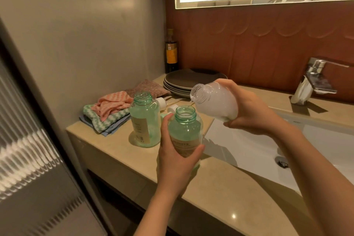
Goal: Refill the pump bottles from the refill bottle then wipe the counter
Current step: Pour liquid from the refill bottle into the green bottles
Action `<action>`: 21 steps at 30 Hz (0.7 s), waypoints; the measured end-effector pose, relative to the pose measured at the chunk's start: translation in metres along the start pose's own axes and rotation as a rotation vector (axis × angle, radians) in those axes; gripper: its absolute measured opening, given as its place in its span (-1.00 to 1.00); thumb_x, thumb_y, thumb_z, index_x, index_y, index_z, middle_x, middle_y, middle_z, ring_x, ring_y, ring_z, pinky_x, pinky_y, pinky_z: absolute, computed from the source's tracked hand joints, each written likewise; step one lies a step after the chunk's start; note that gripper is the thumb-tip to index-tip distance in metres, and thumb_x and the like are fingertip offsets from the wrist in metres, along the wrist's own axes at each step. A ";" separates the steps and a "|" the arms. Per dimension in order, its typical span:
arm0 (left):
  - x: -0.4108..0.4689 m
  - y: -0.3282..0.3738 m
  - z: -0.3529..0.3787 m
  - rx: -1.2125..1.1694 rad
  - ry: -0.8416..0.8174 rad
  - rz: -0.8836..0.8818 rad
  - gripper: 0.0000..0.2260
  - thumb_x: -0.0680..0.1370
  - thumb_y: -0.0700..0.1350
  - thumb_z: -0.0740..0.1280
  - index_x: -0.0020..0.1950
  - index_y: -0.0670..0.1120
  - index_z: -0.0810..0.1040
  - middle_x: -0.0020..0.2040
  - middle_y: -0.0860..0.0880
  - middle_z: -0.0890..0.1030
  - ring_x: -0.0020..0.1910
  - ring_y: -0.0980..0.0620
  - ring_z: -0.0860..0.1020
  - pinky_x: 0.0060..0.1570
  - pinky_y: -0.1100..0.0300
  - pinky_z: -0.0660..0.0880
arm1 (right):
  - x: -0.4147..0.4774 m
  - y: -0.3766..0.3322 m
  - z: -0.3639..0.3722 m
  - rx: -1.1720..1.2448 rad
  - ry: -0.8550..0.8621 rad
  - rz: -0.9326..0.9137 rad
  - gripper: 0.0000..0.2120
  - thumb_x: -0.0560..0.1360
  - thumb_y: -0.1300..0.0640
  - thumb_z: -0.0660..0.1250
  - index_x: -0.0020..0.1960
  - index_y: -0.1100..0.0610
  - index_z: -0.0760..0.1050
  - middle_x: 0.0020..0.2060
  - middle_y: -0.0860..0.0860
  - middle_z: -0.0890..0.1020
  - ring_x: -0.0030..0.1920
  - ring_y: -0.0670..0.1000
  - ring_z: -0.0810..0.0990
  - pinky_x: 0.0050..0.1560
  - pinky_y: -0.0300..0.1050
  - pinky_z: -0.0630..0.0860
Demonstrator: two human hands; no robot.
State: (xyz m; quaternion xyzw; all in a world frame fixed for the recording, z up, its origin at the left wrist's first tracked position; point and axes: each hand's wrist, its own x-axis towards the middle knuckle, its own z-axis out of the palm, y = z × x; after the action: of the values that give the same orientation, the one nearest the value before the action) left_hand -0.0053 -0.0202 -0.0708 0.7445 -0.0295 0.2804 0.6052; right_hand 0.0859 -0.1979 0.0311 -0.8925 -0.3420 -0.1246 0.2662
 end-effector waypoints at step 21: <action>0.005 -0.003 0.011 0.016 -0.023 -0.003 -0.11 0.34 -0.09 0.55 0.42 0.35 0.05 0.37 0.39 0.24 0.38 0.28 0.27 0.32 0.13 0.35 | -0.004 -0.003 -0.018 -0.275 0.098 -0.023 -0.13 0.28 0.35 0.47 0.40 -0.18 0.16 0.19 0.04 0.47 0.15 0.12 0.41 0.14 0.16 0.41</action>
State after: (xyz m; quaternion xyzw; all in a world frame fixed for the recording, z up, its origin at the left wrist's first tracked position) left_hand 0.0042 -0.0279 -0.0729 0.7527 -0.0333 0.2712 0.5990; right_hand 0.0801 -0.2083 0.0455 -0.9096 -0.3184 -0.2166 0.1561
